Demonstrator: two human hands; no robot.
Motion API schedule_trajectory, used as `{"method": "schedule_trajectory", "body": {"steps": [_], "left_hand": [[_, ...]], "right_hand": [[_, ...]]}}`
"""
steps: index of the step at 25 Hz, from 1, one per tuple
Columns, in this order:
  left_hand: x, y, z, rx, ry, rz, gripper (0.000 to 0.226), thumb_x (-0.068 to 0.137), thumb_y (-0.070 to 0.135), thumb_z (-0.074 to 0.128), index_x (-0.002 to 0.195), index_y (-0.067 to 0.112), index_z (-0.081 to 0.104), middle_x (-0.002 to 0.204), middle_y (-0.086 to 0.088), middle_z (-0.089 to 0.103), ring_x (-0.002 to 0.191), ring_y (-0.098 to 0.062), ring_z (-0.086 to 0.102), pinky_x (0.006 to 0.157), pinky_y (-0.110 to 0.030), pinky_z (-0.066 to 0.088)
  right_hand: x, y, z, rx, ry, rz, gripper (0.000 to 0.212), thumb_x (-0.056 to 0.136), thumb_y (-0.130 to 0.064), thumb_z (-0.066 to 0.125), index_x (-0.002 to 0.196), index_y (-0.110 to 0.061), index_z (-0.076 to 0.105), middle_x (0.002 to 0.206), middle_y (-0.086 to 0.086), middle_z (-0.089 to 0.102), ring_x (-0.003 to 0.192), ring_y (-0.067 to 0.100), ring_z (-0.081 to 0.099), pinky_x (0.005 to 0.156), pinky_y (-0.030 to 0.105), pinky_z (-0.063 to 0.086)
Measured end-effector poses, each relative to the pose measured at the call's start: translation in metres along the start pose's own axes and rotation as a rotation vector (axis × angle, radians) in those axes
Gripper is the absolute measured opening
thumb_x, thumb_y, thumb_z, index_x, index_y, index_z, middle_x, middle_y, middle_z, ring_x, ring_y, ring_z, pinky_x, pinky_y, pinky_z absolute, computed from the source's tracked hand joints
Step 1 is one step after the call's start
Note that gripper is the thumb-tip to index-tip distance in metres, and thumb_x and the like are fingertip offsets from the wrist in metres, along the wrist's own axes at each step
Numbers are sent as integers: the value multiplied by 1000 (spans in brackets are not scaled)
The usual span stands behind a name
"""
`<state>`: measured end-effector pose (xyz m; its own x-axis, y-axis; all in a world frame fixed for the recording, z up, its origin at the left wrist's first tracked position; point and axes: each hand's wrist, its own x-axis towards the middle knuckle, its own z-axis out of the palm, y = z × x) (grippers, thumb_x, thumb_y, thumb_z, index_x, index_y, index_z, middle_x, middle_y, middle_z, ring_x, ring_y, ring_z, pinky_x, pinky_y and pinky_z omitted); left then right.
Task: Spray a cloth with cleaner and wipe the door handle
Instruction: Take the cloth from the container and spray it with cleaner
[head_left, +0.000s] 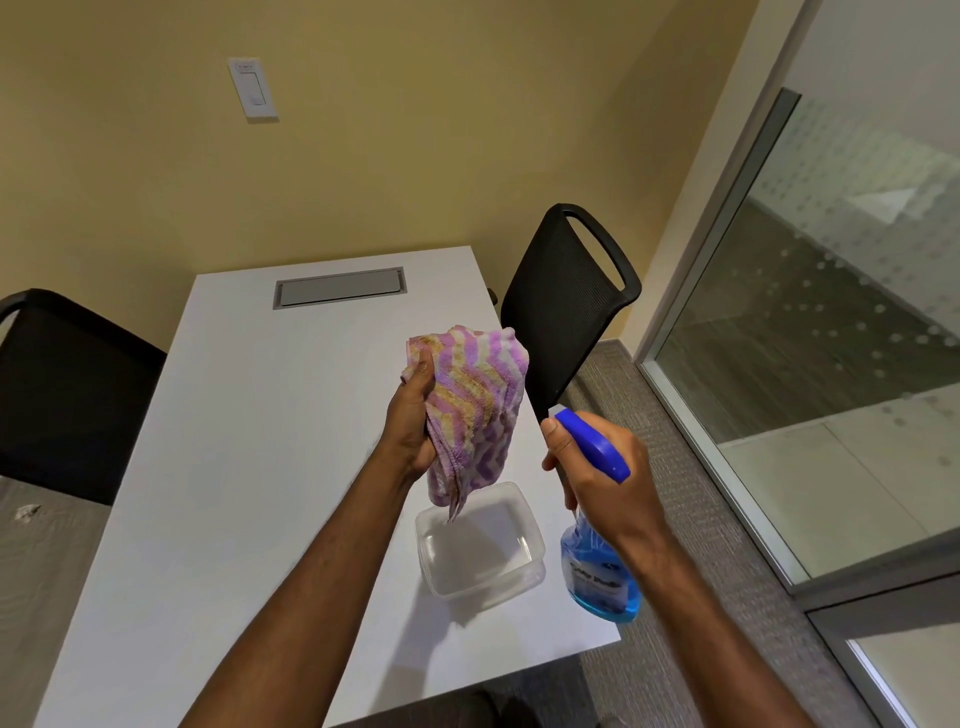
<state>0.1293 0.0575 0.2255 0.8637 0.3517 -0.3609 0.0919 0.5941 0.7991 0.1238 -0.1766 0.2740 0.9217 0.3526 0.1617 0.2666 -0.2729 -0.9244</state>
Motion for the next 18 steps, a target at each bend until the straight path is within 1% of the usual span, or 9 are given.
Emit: {"method": "schedule_trajectory", "body": {"steps": [3,5,8,10,13,16,18], "left_hand": [[1,-3,-3,17,-7,1,48,102,57,46,128,22,66,124,-7,76,112,-29,75,92,-45,64],[4,-5,-5,22,-3,2,47,104,56,44,128,22,66,124,-8,76,112,-29,75,93,-45,63],[8,-7,-9,23,14,3,49,108,54,39,134,21,64,129,-10,74,114,-29,74,97,-48,61],[11,-7,-12,23,35,9,51,107,55,40,137,20,63,133,-11,71,118,-31,72,101,-51,58],[15,-6,-17,-19,72,7,47,107,57,41,129,22,65,132,-11,72,116,-32,72,98,-50,60],[17,-7,-24,-86,120,-9,47,108,58,39,126,23,65,127,-10,73,116,-33,70,92,-49,60],[19,-9,-30,-118,159,-10,47,109,57,39,128,22,65,127,-11,72,115,-34,70,88,-48,60]], "right_hand": [[-1,2,3,-4,-25,2,24,99,-33,66,80,-19,66,61,-4,63,49,11,60,48,19,49],[-5,2,6,11,-84,-8,23,99,-29,67,77,-20,64,60,-2,62,49,10,60,48,18,49],[-10,1,11,35,-177,-3,19,98,-28,68,82,-17,68,67,2,67,52,11,61,48,20,49],[-13,3,15,27,-250,6,17,98,-30,69,84,-20,68,71,2,69,53,10,62,49,22,50],[-20,10,20,-37,-295,2,19,98,-32,69,80,-26,65,68,-2,65,55,11,61,52,23,51],[-19,16,21,-21,-276,-11,25,98,-33,69,80,-16,67,66,8,63,57,25,62,50,36,55],[-13,17,19,47,-245,-21,25,98,-31,68,82,-12,66,68,11,64,55,28,61,47,34,54]]}}
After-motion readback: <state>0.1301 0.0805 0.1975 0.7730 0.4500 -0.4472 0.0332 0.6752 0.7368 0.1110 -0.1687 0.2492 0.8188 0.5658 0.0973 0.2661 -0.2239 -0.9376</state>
